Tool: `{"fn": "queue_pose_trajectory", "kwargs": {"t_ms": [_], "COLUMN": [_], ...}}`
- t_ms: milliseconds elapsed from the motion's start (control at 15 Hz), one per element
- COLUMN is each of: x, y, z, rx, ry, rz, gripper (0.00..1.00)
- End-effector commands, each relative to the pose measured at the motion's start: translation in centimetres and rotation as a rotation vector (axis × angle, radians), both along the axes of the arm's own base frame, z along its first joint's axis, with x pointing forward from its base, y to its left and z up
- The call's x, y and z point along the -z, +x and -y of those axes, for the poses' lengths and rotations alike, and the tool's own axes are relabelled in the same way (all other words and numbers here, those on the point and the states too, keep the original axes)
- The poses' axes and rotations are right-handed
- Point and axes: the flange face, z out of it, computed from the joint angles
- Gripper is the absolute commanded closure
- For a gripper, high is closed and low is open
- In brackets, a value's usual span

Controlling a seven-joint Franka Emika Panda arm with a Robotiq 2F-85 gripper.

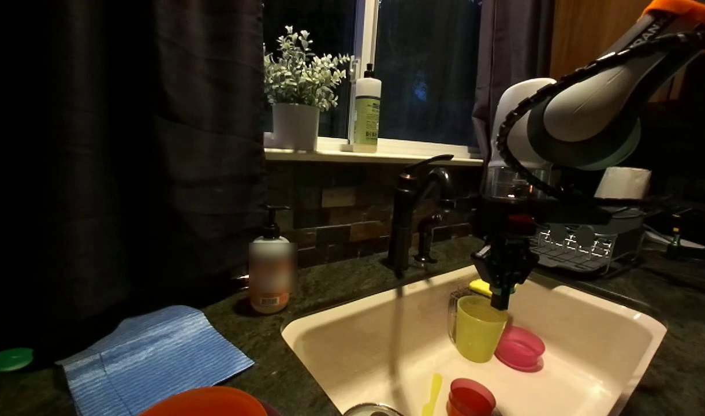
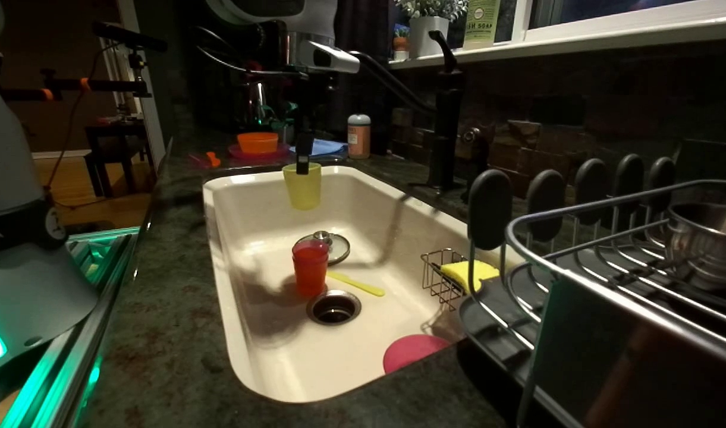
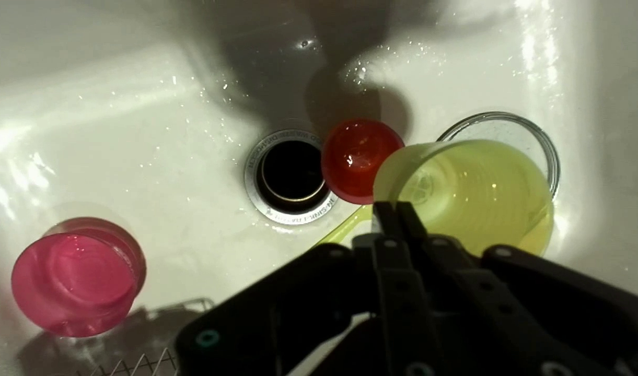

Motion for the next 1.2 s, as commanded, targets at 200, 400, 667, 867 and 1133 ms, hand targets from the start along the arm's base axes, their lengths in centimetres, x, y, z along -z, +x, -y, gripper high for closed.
{"fn": "queue_pose_trajectory", "kwargs": {"t_ms": [200,400,667,867,1133], "x": [-1.8,-3.4,-5.4,-7.4,-11.2], "y": [1.2,1.7,1.8,2.1,2.0], "z": [2.4,4.7,6.9,9.2,12.1], "rx": [0.036,0.148,0.294,0.323,0.378], "ry": [-0.102,-0.178,-0.24,-0.279,-0.347], "rz": [0.064,0.108,0.162,0.132,0.162], "gripper": [0.99,0.99,0.99,0.99,0.99]}}
